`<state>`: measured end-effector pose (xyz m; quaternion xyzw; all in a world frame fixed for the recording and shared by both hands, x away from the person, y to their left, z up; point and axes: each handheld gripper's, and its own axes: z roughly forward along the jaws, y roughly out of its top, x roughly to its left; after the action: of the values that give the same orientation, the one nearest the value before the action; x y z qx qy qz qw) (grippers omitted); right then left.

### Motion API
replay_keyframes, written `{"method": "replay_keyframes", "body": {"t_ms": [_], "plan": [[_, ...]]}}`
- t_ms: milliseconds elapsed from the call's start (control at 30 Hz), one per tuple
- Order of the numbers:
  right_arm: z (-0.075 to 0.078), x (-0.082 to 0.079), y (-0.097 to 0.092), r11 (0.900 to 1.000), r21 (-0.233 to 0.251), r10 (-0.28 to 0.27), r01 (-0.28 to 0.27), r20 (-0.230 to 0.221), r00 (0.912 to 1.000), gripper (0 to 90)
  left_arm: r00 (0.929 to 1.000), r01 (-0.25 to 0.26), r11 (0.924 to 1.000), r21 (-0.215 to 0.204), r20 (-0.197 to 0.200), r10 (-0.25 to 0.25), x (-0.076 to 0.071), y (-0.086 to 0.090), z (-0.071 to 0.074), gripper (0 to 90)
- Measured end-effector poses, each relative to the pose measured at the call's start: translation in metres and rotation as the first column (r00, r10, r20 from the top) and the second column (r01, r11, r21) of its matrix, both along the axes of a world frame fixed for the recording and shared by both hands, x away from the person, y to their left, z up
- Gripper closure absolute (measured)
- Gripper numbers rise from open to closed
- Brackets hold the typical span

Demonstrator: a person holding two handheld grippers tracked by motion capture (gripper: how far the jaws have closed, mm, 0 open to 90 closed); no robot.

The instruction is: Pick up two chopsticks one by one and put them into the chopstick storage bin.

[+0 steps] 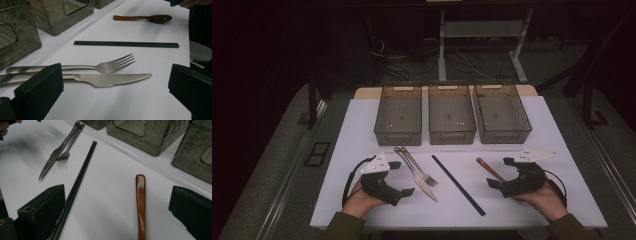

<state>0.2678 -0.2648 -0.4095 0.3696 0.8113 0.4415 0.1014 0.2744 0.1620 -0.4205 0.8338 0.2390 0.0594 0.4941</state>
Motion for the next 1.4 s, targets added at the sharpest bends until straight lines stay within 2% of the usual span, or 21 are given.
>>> {"method": "replay_keyframes", "body": {"t_ms": [367,700,867,933,1033,1133,1233,1267,1333,1400], "plan": [[-0.002,0.003,0.023,0.9996,-0.006,0.028,-0.028,-0.032,0.9991,1.3,1.0,0.005,1.0,-0.003,-0.002,-0.005,-0.001,-0.001,0.0,0.0],[-0.006,0.001,0.032,0.9986,-0.018,0.049,-0.049,-0.046,0.9978,1.5,1.0,0.008,1.0,0.001,0.003,-0.008,-0.001,-0.002,0.0,0.0],[-0.008,0.0,0.034,0.9974,-0.023,0.066,-0.068,-0.057,0.9961,7.8,0.9999,0.01,0.9999,0.004,0.006,-0.01,-0.001,-0.002,0.0,0.0],[-0.008,0.0,0.034,0.9961,-0.019,0.085,-0.086,-0.067,0.9941,14.1,0.9999,0.01,0.9999,0.005,0.005,-0.01,-0.001,-0.003,-0.001,0.0],[-0.009,-0.001,0.035,0.9952,-0.022,0.093,-0.095,-0.075,0.9928,16.0,0.9999,0.01,0.9999,0.004,0.004,-0.01,0.0,-0.003,-0.001,0.0],[-0.012,-0.002,0.038,0.993,-0.026,0.112,-0.115,-0.089,0.9896,22.8,1.0,0.008,1.0,0.002,0.002,-0.008,-0.001,-0.003,-0.001,0.0],[-0.013,-0.003,0.04,0.9913,-0.032,0.124,-0.128,-0.096,0.9876,25.6,1.0,0.009,1.0,0.002,0.002,-0.009,-0.001,-0.003,-0.001,0.0],[-0.015,-0.004,0.041,0.9895,-0.036,0.136,-0.14,-0.104,0.9853,30.2,1.0,0.008,1.0,0.002,0.003,-0.008,-0.001,-0.003,-0.001,0.0],[-0.015,-0.004,0.042,0.9889,-0.039,0.139,-0.144,-0.108,0.9844,31.6,1.0,0.007,1.0,0.004,0.004,-0.007,0.0,-0.002,-0.001,0.0],[-0.017,-0.005,0.044,0.9855,-0.048,0.156,-0.163,-0.119,0.9805,37.3,1.0,0.003,1.0,0.002,0.005,-0.003,0.0,-0.002,-0.002,0.0]]}}
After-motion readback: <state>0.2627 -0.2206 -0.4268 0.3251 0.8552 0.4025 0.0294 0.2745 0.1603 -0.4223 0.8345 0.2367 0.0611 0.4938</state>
